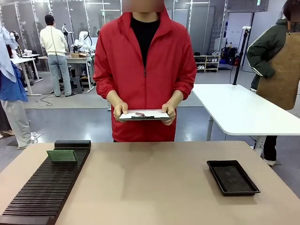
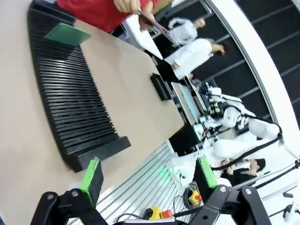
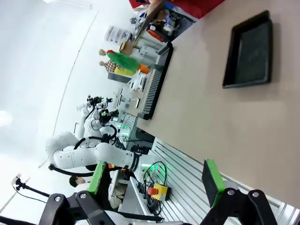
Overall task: Inspect the PCB.
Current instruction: Pick up the Blank PCB and present it to the human.
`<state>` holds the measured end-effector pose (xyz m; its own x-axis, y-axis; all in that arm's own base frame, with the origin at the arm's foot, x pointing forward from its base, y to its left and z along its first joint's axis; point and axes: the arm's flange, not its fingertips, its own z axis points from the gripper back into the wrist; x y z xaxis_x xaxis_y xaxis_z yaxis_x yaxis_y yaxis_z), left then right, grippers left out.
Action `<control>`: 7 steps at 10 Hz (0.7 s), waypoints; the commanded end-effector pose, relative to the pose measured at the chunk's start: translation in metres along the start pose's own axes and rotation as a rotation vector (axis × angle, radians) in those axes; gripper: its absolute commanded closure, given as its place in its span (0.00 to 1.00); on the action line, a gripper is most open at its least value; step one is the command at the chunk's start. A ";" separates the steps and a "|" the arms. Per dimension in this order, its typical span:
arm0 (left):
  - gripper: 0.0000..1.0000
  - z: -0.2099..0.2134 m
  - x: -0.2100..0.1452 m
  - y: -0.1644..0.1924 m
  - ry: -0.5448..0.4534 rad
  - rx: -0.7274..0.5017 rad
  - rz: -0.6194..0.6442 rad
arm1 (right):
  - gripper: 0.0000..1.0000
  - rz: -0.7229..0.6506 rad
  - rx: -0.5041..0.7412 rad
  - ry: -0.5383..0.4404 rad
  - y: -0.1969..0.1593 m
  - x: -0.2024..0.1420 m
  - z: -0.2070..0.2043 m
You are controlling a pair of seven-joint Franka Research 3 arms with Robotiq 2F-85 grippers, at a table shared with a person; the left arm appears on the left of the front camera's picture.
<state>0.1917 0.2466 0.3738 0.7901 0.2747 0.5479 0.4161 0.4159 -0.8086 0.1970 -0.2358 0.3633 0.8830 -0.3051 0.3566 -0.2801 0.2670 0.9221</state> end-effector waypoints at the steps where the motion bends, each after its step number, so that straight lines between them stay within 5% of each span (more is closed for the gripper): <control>1: 0.00 -0.002 -0.021 -0.007 -0.017 0.021 0.003 | 0.00 0.021 -0.021 -0.005 -0.001 -0.024 -0.017; 7: 0.00 0.017 -0.013 0.001 -0.040 0.034 0.016 | 0.00 -0.006 -0.014 -0.019 -0.009 -0.010 0.009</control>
<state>0.1752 0.2579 0.3678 0.7832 0.3094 0.5393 0.3813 0.4461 -0.8097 0.1880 -0.2428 0.3511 0.8807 -0.3221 0.3474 -0.2606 0.2829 0.9231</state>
